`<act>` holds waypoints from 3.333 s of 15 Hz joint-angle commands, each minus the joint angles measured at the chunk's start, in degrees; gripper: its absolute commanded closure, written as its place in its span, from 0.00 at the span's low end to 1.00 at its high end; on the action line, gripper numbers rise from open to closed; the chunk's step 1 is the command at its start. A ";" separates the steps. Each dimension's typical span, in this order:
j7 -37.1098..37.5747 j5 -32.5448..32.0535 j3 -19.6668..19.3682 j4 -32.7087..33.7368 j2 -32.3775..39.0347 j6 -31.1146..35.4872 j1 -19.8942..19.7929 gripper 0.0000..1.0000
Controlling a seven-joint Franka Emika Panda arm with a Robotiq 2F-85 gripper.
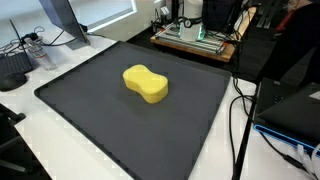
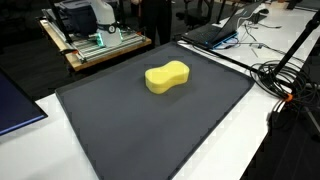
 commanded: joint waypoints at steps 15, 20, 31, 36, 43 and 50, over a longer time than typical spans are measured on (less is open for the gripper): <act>20.93 22.65 5.43 12.33 11.18 -12.20 6.09 0.00; 32.12 27.57 8.37 14.97 12.38 -10.35 7.05 0.00; 42.19 23.20 9.47 28.53 29.23 -1.46 8.13 0.00; 41.12 19.70 8.93 28.51 35.13 5.05 9.67 0.00; 41.80 19.31 7.78 25.07 40.75 10.90 10.08 0.00; 40.33 19.56 7.44 25.09 42.66 10.55 9.85 0.00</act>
